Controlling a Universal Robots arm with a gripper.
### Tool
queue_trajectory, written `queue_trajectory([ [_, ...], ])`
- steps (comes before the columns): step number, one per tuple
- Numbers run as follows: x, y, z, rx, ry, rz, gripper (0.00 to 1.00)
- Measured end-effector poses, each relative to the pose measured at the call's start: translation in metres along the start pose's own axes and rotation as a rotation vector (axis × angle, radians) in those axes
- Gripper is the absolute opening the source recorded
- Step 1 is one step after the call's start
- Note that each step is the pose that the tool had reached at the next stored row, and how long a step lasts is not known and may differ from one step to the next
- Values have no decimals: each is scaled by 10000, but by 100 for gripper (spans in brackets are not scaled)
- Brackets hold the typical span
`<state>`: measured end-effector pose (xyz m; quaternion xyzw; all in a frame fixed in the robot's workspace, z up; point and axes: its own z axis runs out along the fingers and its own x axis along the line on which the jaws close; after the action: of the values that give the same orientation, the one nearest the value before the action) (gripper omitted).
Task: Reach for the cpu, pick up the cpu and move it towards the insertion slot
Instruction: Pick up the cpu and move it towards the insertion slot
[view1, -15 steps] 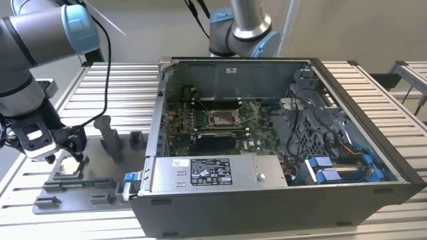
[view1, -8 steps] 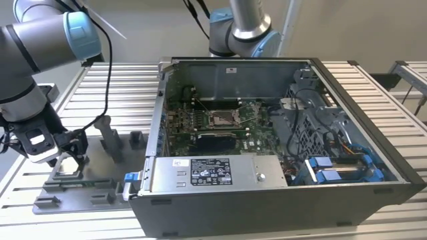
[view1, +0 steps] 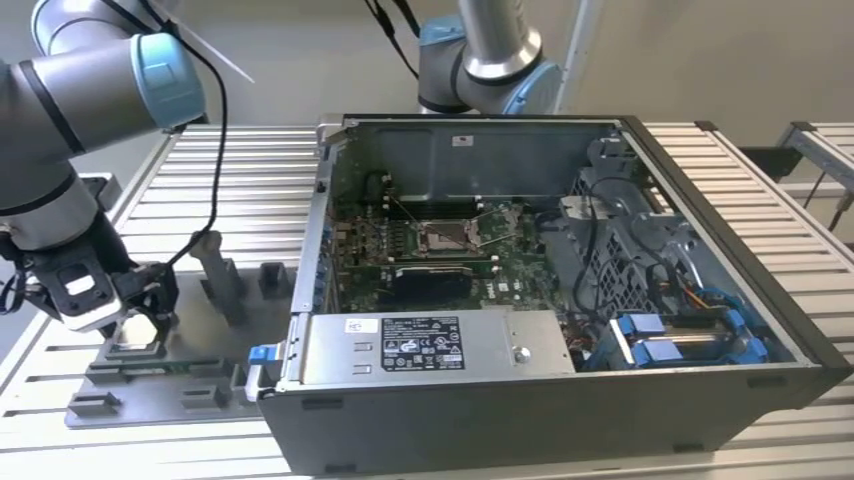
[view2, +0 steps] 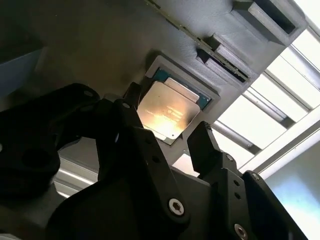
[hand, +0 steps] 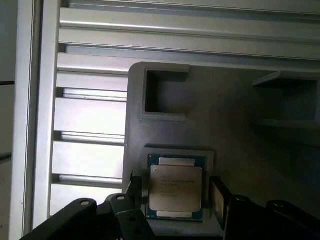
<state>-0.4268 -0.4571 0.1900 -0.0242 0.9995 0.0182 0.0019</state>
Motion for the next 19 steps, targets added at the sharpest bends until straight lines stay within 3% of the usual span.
queue_trajectory([
  [5,0,-2,37,0,1,-14,100],
  [15,0,-1,44,0,0,-14,100],
  [16,0,-2,44,1,0,-15,0],
  [19,0,-2,45,0,2,-15,0],
])
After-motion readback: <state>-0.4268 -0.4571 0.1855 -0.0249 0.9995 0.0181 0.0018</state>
